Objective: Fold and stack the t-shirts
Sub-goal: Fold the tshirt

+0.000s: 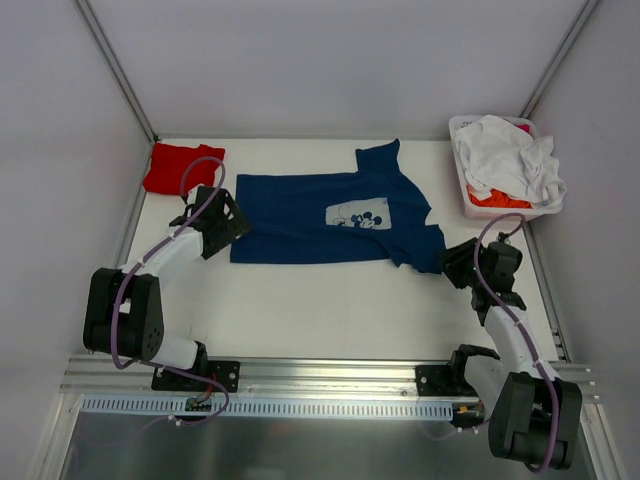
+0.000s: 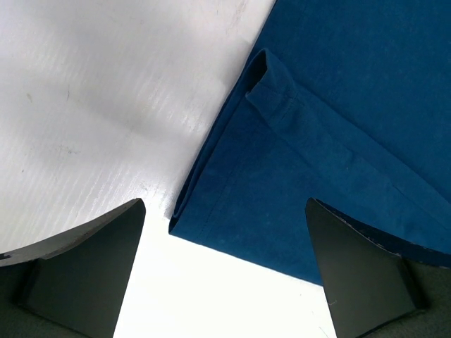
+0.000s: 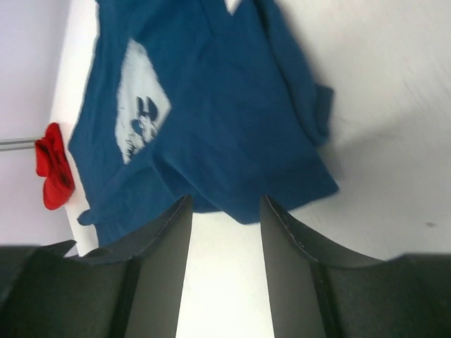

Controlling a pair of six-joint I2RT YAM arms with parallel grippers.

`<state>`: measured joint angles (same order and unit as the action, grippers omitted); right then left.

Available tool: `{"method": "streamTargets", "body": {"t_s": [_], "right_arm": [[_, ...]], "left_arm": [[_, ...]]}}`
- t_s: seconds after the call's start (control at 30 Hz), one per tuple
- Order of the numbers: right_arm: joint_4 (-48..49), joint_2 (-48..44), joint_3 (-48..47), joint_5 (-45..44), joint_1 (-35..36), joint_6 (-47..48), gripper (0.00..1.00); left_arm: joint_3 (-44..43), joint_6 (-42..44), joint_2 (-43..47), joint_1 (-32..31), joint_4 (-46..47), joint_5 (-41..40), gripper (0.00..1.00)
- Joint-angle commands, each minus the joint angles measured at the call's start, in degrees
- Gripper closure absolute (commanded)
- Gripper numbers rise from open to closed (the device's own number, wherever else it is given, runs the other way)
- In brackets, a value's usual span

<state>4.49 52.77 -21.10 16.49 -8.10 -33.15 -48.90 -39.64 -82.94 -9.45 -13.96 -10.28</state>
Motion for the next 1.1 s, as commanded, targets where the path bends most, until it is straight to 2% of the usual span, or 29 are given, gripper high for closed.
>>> {"method": "streamTargets", "body": {"t_s": [0.0,0.27,0.47,0.63,1.07], "right_arm": [[-1.42,-1.88,2.73,-0.93,-0.07,-0.78,0.54],[-1.06,-3.82,7.12,-2.25,-1.30,-2.45,0.55],[0.25,-3.03,8.53,-0.76,-5.25,-1.14,0.55],[3.41,0.66,8.45,1.96,-7.37,-0.60,0.56],[13.69,8.04,10.90,4.51,-7.55,-1.48,0.58]], "left_arm": [[0.56,-0.53,3.30,-0.74,0.24,1.06,0.01],[1.53,-0.53,4.45,-0.65,0.16,1.05,0.01],[1.62,-0.44,4.71,-0.66,0.16,1.14,0.01],[1.62,-0.44,4.63,-0.74,0.16,1.14,0.01],[1.62,-0.09,4.54,-0.74,0.07,1.06,0.01]]}}
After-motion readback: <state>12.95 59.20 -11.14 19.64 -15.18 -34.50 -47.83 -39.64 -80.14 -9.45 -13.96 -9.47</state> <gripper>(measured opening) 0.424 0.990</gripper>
